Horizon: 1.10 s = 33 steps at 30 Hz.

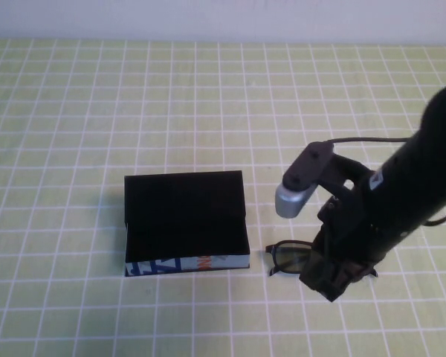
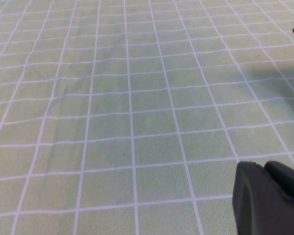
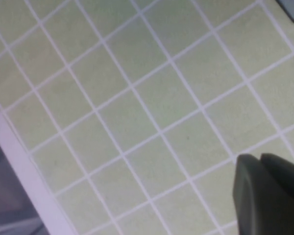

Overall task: Return glasses to glasses case
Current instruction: Pick up the glasses from the table

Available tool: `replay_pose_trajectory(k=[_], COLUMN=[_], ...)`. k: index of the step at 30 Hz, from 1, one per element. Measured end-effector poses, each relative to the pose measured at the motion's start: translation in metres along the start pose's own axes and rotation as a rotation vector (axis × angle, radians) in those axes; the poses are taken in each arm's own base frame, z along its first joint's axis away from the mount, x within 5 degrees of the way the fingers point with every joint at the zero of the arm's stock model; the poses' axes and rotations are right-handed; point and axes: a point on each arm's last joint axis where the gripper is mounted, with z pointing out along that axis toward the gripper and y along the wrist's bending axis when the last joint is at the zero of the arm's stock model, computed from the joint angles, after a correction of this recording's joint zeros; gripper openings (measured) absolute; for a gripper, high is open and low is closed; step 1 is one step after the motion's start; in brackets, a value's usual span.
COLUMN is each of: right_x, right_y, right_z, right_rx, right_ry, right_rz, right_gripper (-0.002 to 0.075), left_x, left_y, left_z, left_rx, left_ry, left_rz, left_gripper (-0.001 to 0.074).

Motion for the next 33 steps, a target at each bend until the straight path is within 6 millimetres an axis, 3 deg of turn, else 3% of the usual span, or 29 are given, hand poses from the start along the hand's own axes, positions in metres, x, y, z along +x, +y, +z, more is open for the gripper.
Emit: replay_pose_trajectory(k=[7,10,13,17,20,28,33], right_x=[-0.017,-0.022,-0.026,-0.029,-0.027,-0.02,-0.021], right_y=[-0.031,-0.04,-0.047,-0.061,-0.072,-0.098,-0.101], right_z=[0.012,0.018,0.025,0.033,0.041,0.056,0.06], right_rx=[0.083,0.089,0.083,0.111,0.12,0.138,0.135], right_ry=[0.224,0.267,0.275,0.271,0.285,0.319,0.307], right_rz=[-0.176,-0.312,-0.392,-0.476,-0.513,-0.557,-0.596], right_gripper=[-0.0005,0.0039,0.0127,0.0321,0.0402,0.0426,0.0427], left_x=[0.0,0.0,0.0,0.0,0.0,0.0,0.0], left_y=[0.0,0.0,0.0,0.0,0.0,0.0,0.0], left_z=[0.0,0.0,0.0,0.0,0.0,0.0,0.0], left_rx=[0.0,0.0,0.0,0.0,0.0,0.0,0.0], left_ry=[0.0,0.0,0.0,0.0,0.0,0.0,0.0], left_rz=[0.0,0.0,0.0,0.0,0.0,0.0,0.0], left_gripper=[-0.0002,-0.0002,-0.0002,-0.0002,-0.0002,-0.0002,-0.0002])
